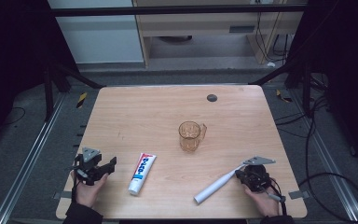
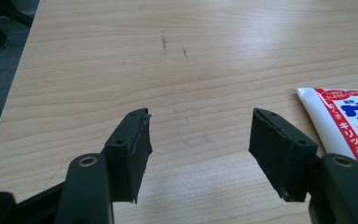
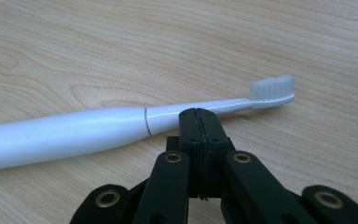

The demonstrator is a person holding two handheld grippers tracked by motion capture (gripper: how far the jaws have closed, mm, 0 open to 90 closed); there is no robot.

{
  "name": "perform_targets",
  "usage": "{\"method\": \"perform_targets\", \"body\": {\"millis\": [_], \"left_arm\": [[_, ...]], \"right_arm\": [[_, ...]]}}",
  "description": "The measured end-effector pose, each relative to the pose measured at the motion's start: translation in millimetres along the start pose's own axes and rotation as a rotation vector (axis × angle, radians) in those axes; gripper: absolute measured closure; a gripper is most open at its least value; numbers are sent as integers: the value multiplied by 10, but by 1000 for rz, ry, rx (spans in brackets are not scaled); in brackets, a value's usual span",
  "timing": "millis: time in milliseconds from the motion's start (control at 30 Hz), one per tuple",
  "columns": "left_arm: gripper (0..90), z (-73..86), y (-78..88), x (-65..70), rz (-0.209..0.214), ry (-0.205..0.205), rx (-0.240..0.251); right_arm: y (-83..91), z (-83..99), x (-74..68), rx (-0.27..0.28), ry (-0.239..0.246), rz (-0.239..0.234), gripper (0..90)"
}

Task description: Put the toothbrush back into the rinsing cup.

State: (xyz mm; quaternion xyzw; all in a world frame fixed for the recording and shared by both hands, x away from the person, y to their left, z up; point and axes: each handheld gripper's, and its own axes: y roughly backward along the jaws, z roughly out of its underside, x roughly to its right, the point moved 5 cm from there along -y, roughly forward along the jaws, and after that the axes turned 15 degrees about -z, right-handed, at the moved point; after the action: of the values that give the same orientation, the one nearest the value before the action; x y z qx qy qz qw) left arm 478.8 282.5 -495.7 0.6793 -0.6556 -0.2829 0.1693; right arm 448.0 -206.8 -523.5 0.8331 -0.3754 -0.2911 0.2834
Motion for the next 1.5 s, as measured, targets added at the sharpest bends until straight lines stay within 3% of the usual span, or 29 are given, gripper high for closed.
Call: {"method": "perform_targets", "body": {"millis": [200, 367, 500, 700, 867, 1167, 1500], "left_arm": [[386, -2, 2, -3, 4, 3, -1], [400, -6, 12, 0, 9, 7, -2], [404, -5, 12, -3, 10, 11, -3], [409, -5, 10, -3, 11, 10, -5], [409, -5, 18, -8, 10, 12, -5], [409, 2, 7, -9, 10, 8, -9], [410, 4, 1, -8, 8, 5, -12]], "right_arm": [[67, -69, -95, 48, 28, -20, 900], [71, -152, -317, 75, 72, -81, 900], [42, -182, -439, 75, 85, -121, 900], [-93, -216, -735, 55, 124, -215, 900], [-175, -202, -868, 35, 134, -246, 900], [-303, -149, -979, -12, 145, -282, 900], [-425, -103, -1009, -57, 155, -281, 900]]}}
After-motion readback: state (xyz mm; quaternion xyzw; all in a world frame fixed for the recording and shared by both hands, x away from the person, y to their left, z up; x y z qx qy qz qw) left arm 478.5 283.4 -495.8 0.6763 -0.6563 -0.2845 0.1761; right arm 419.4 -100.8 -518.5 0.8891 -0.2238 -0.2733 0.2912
